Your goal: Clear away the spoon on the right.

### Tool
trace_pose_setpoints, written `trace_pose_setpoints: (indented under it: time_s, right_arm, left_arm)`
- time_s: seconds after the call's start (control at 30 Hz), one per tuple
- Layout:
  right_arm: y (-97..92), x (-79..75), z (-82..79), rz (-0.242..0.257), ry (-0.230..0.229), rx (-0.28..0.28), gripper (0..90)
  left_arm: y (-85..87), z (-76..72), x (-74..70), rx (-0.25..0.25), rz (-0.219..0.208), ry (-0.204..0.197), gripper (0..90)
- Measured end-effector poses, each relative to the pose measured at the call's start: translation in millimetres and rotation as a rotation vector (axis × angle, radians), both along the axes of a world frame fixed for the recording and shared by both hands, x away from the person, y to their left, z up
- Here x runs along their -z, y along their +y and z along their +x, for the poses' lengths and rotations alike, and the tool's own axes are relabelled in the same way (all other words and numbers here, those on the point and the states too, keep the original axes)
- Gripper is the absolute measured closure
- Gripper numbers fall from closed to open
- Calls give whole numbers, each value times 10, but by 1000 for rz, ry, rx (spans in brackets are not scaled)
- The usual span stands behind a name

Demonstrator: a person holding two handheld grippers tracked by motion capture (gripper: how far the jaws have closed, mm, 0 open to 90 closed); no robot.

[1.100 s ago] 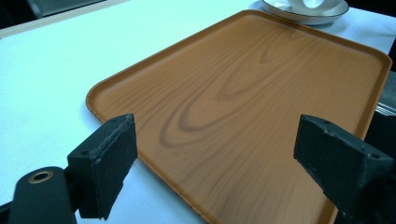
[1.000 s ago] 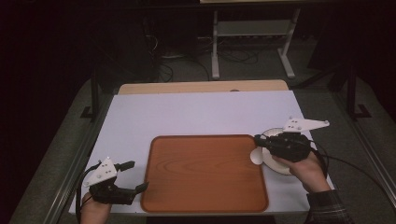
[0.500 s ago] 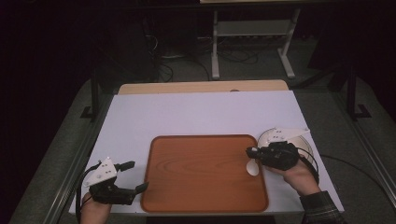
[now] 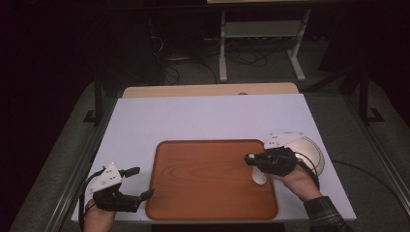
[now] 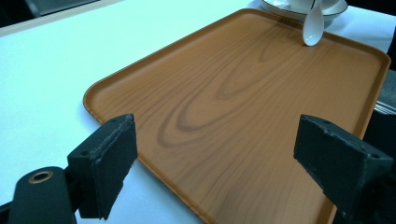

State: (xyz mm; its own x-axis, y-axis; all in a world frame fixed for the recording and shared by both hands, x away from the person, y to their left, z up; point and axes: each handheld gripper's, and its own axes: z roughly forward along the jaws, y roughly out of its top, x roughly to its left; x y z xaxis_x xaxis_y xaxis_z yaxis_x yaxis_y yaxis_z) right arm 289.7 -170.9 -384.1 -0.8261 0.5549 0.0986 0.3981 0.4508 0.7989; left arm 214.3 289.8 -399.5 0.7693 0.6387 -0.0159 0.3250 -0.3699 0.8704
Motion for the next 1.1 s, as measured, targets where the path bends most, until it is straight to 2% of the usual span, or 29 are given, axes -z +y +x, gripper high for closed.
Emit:
trace_pose_setpoints:
  time_s: [0.57, 1.1]
  right_arm:
    - [391, 111, 142, -32, 24, -72, 834]
    - [843, 283, 224, -104, 59, -148, 833]
  left_arm:
    - [-4, -4, -4, 3, 1, -1, 131]
    - [-7, -3, -4, 9, 0, -1, 130]
